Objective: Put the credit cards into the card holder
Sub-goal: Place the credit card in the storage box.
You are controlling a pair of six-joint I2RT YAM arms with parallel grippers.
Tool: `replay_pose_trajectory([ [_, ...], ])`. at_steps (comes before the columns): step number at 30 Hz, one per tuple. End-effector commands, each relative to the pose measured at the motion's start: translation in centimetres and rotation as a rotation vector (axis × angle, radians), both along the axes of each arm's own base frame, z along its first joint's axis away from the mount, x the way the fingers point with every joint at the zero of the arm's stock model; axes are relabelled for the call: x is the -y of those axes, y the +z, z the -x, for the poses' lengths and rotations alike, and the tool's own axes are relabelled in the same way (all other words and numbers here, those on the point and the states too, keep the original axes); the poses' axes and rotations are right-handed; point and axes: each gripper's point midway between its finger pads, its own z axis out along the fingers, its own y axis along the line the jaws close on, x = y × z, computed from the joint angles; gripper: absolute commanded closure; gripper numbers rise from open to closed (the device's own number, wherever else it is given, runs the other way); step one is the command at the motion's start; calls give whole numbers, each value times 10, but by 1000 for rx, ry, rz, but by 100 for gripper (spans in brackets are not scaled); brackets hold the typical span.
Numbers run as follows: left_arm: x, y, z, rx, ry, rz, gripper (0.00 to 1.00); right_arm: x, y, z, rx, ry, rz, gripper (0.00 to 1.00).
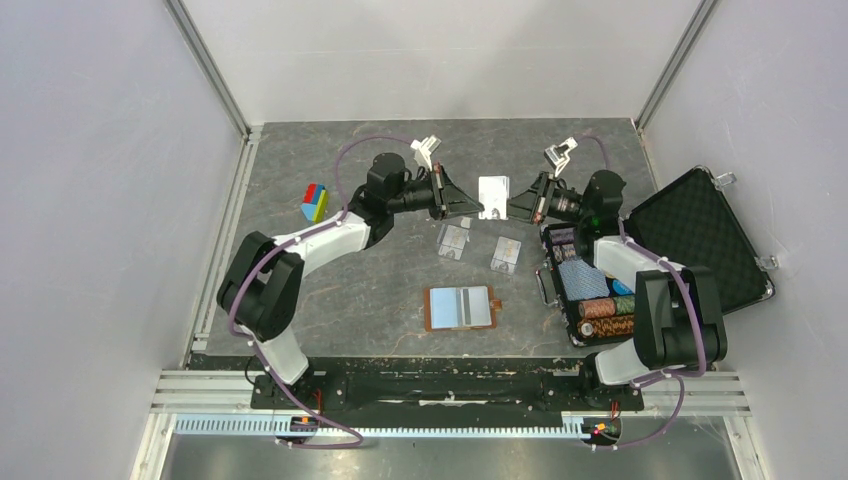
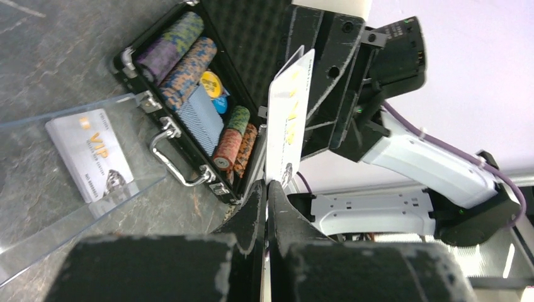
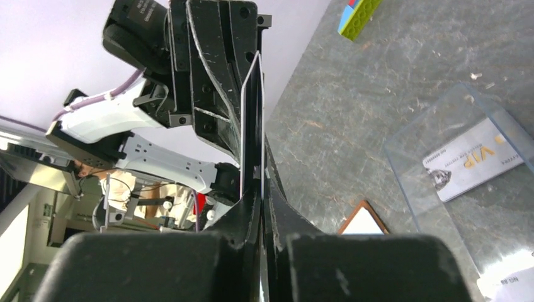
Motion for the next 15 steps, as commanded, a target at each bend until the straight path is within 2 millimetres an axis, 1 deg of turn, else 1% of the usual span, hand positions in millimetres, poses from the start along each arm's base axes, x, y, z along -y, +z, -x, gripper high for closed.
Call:
replay_pose_trajectory([
  [1,-15,-13,-1,-6,69,-79,98,5,-9,-16,72,-48,159,100],
  [2,-18,-17,-2,-11,84,-97,98,8,-16,-20,46,-64,204,100],
  [4,-25,-24,-5,-22,112,-124,98,13,-24,-25,55,-85,275,100],
  [9,-39,-39,-7,-27,160,-206,98,20,-36,-28,28,-110,338,100],
  [10,-46,-43,-8,-20,186,-251,98,23,-49,-27,15,-107,386,100],
  [12,-52,-46,-9,-17,215,-288,98,26,-63,-24,-13,-96,433,100],
  [15,-59,-43,-10,-1,238,-313,98,29,-82,-18,-30,-68,508,100],
])
